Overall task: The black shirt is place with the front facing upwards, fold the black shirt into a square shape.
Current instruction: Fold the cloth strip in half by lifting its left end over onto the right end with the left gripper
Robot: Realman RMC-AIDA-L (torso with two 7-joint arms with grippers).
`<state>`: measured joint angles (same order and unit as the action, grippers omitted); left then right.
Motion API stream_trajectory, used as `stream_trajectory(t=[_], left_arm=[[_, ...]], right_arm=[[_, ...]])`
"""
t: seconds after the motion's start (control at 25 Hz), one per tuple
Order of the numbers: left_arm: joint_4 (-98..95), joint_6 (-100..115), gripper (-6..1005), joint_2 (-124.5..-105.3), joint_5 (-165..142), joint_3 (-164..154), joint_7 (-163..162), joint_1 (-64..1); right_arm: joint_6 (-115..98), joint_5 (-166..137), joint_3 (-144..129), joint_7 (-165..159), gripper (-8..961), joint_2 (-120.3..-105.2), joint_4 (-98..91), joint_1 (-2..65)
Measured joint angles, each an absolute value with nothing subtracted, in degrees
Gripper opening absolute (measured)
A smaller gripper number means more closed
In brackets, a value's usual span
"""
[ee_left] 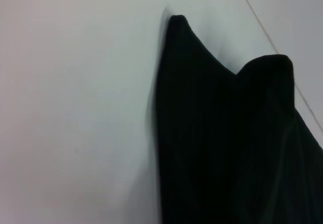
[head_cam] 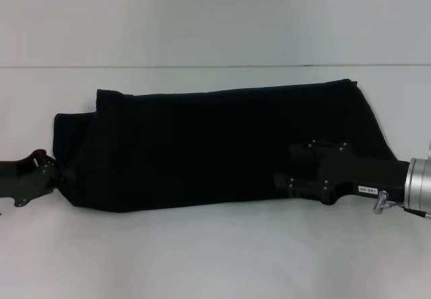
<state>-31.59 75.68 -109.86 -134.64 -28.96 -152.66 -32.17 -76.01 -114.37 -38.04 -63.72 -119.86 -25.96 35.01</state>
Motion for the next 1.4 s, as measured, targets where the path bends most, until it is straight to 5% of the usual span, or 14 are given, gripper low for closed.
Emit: stream_trajectory(t=[0.04, 0.56, 1.08, 1.4], left_arm=[[-31.61, 75.76, 46, -109.86, -134.6, -28.96, -152.45, -32.23], [-32.26, 75.83, 29, -109.04, -132.25, -28.82, -149.35, -32.91], [-33.01, 75.42, 29, -102.07, -132.77, -20.59, -149.31, -29.35], [-33.05, 76.46, 29, -101.46, -132.48, -19.86, -149.32, -29.9]], right_arm=[[-75.82, -114.38, -38.29, -63.72, 740, -119.84, -25.96, 35.01], [-71.65, -114.16, -42.76, -63.93, 741, -119.61, -26.38, 34.56], [-72.28, -113.99, -37.67, -64.39, 737, -119.46, -26.46, 33.43], [-72.5, -113.98, -35.5, -64.48, 738, -119.41, -26.45, 32.6]])
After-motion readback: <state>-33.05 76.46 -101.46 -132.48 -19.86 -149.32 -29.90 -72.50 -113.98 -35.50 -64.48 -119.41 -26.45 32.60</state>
